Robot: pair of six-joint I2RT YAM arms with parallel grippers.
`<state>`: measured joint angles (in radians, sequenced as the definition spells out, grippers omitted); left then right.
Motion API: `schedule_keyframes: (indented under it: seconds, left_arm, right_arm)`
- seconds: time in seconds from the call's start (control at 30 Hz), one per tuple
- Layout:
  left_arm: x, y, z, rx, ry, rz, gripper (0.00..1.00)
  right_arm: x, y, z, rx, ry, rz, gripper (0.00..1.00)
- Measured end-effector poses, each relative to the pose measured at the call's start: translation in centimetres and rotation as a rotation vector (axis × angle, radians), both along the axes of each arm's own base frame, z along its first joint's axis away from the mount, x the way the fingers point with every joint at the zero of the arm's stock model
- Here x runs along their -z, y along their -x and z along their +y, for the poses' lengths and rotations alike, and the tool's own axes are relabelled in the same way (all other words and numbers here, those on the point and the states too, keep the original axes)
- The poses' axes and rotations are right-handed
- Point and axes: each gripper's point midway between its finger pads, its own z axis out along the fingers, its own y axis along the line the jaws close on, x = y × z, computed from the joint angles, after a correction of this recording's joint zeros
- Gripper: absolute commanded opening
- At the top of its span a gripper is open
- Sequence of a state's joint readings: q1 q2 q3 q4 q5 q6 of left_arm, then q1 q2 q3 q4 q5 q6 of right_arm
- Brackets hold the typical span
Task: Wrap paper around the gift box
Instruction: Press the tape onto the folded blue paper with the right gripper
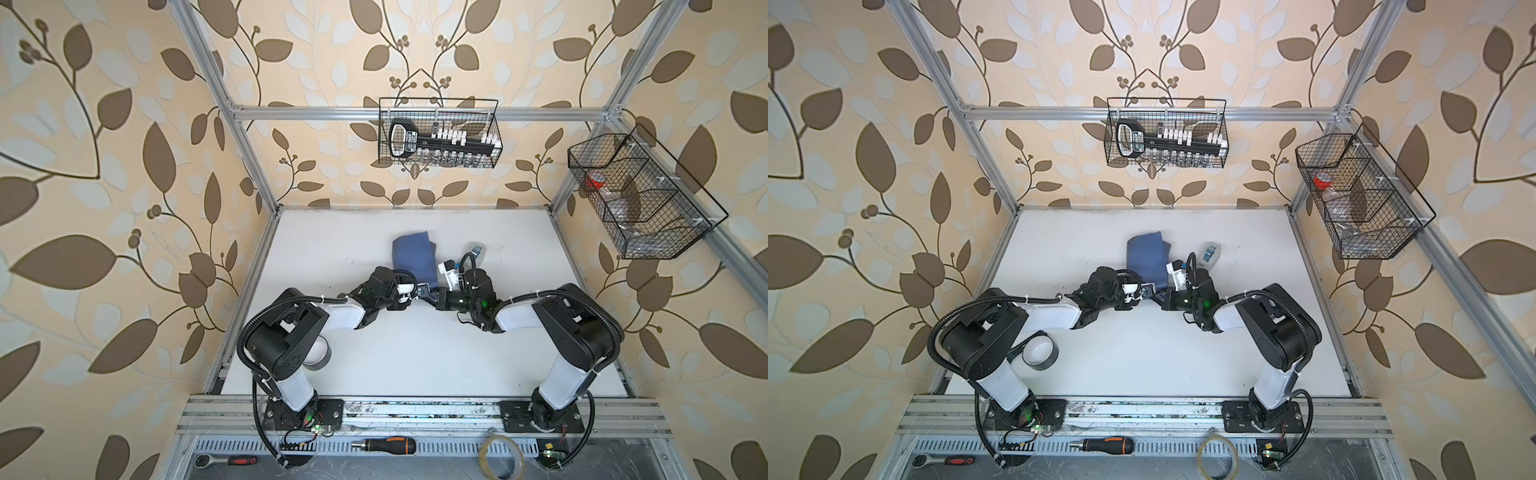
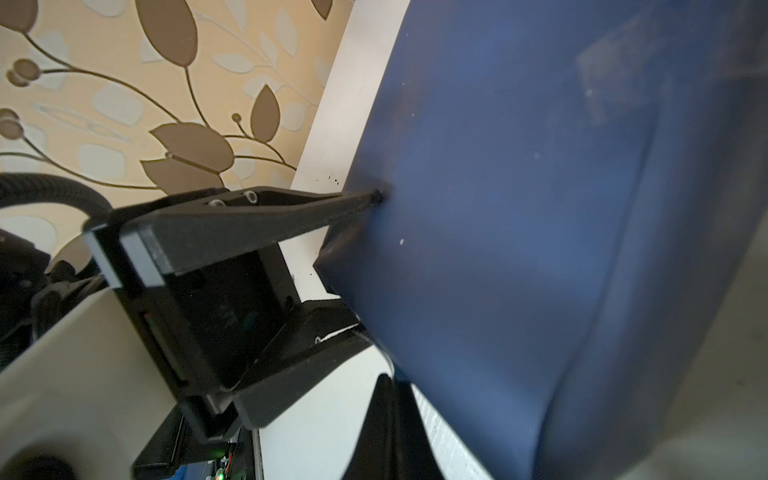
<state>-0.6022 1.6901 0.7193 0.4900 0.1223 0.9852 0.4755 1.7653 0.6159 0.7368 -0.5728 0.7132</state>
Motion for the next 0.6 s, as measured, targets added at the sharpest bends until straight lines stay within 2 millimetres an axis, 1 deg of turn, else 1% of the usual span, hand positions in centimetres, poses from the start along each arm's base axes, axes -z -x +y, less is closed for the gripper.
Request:
schedule_keyframes:
  seconds: [0.13, 0.6]
  left_arm:
    - [-0.01, -0.01, -0.01, 0.000, 0.000, 0.001, 0.49]
    - [0.02, 0.01, 0.00, 0.000, -0.001, 0.002, 0.49]
  right_arm:
    - [-0.37, -0.29, 0.16, 0.000, -0.004, -0.008, 0.00]
    - [-0.26, -0.68, 0.07, 0.009, 0.004, 0.007, 0.00]
